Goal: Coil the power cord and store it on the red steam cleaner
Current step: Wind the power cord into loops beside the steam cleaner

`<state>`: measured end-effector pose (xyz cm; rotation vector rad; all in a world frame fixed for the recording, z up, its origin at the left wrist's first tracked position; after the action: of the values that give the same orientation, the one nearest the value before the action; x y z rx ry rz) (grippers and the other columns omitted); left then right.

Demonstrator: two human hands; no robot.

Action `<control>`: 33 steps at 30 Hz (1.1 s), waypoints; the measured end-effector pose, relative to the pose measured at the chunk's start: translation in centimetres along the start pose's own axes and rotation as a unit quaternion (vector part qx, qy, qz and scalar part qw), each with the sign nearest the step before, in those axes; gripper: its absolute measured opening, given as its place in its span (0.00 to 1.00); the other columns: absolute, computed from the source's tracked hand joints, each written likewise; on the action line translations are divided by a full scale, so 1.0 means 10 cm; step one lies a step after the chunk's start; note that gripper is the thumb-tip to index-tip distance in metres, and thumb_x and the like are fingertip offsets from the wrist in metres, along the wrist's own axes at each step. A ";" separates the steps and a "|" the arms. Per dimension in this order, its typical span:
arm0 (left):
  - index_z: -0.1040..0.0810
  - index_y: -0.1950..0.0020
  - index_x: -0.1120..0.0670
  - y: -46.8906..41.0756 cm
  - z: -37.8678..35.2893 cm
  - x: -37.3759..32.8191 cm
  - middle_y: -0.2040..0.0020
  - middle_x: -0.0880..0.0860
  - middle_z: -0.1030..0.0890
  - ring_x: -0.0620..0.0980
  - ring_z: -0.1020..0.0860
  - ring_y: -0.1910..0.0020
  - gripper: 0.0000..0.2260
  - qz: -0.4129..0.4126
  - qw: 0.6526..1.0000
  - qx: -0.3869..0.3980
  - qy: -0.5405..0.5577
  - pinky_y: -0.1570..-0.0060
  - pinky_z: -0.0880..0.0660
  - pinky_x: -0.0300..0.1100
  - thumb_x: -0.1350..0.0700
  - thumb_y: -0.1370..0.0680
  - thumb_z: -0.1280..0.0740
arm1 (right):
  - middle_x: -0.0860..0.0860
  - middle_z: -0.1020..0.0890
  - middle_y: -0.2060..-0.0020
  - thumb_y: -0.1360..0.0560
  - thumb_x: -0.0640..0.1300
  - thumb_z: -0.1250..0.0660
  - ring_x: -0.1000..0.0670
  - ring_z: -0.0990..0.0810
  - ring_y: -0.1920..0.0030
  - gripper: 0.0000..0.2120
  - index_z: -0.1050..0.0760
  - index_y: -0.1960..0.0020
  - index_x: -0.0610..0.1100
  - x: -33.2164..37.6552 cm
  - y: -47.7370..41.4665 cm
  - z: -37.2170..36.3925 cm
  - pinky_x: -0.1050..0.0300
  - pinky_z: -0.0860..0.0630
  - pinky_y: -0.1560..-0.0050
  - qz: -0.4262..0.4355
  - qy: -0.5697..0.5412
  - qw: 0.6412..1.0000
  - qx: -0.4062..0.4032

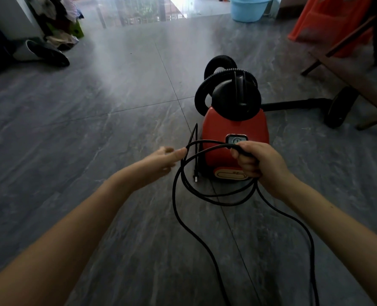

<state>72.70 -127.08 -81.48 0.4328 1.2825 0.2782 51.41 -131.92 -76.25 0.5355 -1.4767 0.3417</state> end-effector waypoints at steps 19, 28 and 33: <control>0.23 0.42 0.61 0.20 -0.27 -0.38 0.58 0.51 0.17 0.55 0.18 0.53 0.11 -0.109 0.990 0.083 0.028 0.44 0.21 0.50 0.65 0.24 0.31 | 0.55 0.38 0.77 0.18 0.42 0.49 0.56 0.44 0.77 0.18 0.28 0.63 0.42 -0.25 0.03 0.03 0.64 0.44 0.79 -0.042 0.000 0.999 0.023; 0.29 0.45 0.57 0.26 -0.36 -0.54 0.67 0.53 0.26 0.47 0.30 0.72 0.07 -0.148 0.982 0.119 -0.005 0.68 0.26 0.41 0.62 0.21 0.34 | 0.46 0.28 0.66 0.20 0.47 0.44 0.49 0.32 0.67 0.16 0.27 0.53 0.35 -0.11 0.11 -0.02 0.56 0.34 0.66 0.089 0.133 0.987 0.014; 0.29 0.50 0.56 0.25 -0.34 -0.56 0.72 0.46 0.35 0.44 0.39 0.74 0.03 -0.156 0.982 0.105 -0.004 0.74 0.41 0.38 0.58 0.20 0.36 | 0.57 0.24 0.64 0.18 0.41 0.41 0.58 0.26 0.64 0.07 0.25 0.52 0.43 -0.08 0.17 -0.07 0.61 0.28 0.59 0.128 0.235 0.963 0.022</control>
<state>67.99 -126.78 -76.30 0.4041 1.3565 -0.1251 51.01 -130.03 -76.80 0.2701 -1.0747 0.6584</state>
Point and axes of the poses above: each hand's wrist, its own y-axis away from the middle knuckle, its own z-axis out of the back of the hand, x = y × z, the point moved 8 cm from there along -y, towards the middle knuckle
